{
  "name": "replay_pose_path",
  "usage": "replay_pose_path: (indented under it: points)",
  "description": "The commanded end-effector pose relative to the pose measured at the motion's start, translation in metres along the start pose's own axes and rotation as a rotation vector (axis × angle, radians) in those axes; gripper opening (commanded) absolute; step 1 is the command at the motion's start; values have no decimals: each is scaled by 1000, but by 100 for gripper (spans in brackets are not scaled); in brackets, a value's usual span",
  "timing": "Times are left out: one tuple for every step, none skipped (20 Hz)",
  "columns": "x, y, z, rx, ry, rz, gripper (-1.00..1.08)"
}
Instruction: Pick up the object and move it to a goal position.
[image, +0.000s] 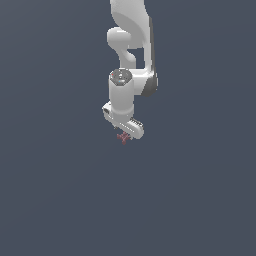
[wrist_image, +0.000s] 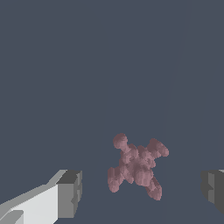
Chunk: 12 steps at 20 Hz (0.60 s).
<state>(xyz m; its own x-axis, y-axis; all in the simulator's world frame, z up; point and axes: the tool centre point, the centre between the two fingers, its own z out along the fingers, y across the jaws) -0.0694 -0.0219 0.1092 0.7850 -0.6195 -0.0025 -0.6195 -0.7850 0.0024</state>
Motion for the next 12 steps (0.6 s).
replay_pose_path:
  points:
    - [-5, 3, 4, 1, 1, 55, 100]
    - [-7, 4, 6, 1, 1, 73, 100]
    - [-8, 5, 7, 2, 1, 89, 100]
    - [-10, 5, 8, 2, 1, 104, 100]
    - [-11, 6, 9, 2, 2, 117, 100]
    - [-12, 7, 10, 2, 2, 130, 100]
    - [-13, 8, 11, 2, 2, 140, 100]
    - [-14, 8, 12, 2, 2, 150, 100]
    - [-15, 9, 12, 2, 2, 157, 100]
    - [-15, 9, 13, 2, 2, 164, 100]
    - [-16, 9, 13, 3, 2, 169, 100]
    - [-16, 9, 13, 3, 2, 172, 100]
